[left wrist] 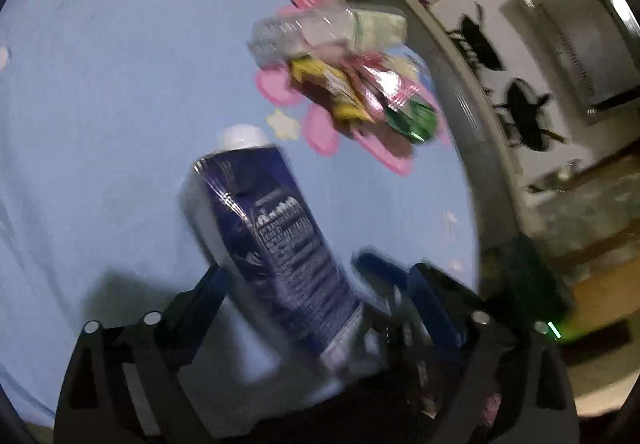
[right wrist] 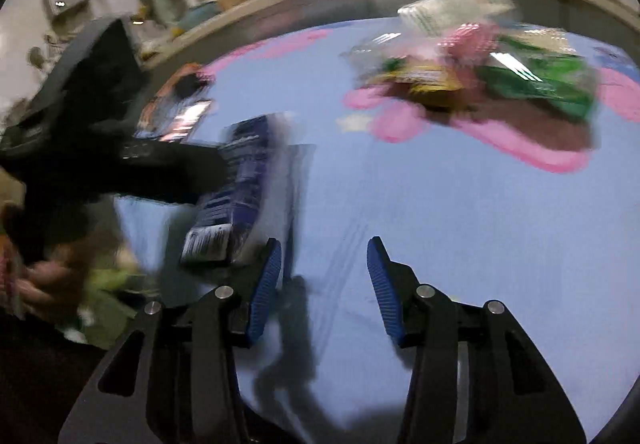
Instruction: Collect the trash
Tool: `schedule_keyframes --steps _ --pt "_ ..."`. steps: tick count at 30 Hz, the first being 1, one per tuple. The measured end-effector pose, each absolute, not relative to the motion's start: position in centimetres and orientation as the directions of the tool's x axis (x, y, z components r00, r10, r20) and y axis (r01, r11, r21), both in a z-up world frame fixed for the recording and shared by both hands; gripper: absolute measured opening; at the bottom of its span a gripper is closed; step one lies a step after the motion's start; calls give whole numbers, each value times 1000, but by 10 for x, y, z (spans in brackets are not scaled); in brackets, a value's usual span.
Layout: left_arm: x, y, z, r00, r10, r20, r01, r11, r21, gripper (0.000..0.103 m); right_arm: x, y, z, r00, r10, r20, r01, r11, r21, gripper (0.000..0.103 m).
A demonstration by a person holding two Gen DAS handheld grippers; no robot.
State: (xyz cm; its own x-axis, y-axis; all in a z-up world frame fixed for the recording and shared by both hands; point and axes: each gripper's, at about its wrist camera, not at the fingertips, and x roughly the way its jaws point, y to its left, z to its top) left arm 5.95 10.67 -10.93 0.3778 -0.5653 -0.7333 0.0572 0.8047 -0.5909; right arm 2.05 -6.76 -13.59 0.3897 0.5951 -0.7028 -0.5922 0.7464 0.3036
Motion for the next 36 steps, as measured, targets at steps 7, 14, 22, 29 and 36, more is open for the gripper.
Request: schedule_keyframes --steps 7,14,22,29,36 --pt "68 121 -108 418 -435 -798 8 880 -476 85 43 -73 -104 493 536 -685 -597 781 182 41" --pt "53 108 -105 451 -386 -805 92 917 -388 85 124 -131 -63 654 393 -647 -340 916 212 42" --pt "52 93 -113 457 -288 -841 135 958 -254 56 180 -113 -78 653 353 -670 -307 932 191 4" --pt "54 105 -109 490 -309 -815 138 951 -278 52 110 -144 -57 690 440 -575 -293 896 335 3" --pt "57 88 -104 493 -358 -793 204 934 -294 51 34 -201 -97 653 403 -641 -155 900 408 3"
